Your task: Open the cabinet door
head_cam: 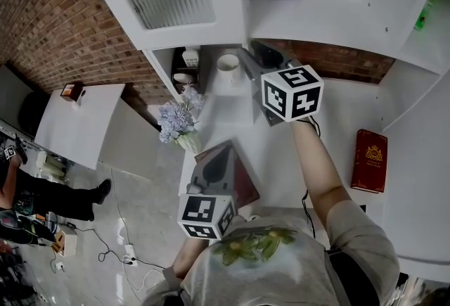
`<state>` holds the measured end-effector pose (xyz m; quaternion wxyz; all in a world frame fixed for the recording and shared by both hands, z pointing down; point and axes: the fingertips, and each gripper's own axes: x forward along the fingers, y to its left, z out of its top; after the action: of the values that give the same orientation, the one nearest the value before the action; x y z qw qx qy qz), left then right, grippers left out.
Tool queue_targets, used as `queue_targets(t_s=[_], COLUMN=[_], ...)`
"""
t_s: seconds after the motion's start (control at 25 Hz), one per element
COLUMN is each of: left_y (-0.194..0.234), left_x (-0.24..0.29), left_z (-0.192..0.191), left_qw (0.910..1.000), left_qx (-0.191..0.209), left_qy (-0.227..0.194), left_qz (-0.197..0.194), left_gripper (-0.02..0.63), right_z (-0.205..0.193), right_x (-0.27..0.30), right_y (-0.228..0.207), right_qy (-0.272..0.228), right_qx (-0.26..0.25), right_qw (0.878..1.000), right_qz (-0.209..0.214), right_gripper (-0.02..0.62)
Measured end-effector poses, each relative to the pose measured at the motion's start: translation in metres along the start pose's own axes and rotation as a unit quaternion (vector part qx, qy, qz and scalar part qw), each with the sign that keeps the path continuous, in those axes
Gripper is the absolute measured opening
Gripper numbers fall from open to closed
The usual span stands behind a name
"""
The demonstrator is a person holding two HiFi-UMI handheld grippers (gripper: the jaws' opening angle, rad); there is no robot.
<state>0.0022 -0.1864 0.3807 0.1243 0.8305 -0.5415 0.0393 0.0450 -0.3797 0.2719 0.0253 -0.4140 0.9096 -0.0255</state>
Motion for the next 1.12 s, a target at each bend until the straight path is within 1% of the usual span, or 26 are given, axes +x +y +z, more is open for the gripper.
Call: queue_targets(t_s=[0.56, 0.96, 1.12], left_y=[0.004, 0.009, 0.009], left_x=[0.007, 0.01, 0.01], left_z=[0.005, 0.005, 0.004], left_qw=[1.0, 0.9999, 1.0], left_qx=[0.005, 0.008, 0.003], left_qy=[0.002, 0.005, 0.006], left_qz=[-0.006, -0.007, -0.007], left_gripper=[0.009, 0.009, 0.009], right_z=[0.001, 0.001, 0.002], right_x=[0.016, 0.02, 0.017], right_y=[-0.008, -0.009, -0.008], right_qy=[0.006, -0.006, -0.024], right_qx=[-0.012, -0.016, -0.024], right_qw=[1.0, 1.0, 0.999], right_qz=[-0.001, 0.008, 0.019], right_gripper=[0.114, 0.114, 0.114])
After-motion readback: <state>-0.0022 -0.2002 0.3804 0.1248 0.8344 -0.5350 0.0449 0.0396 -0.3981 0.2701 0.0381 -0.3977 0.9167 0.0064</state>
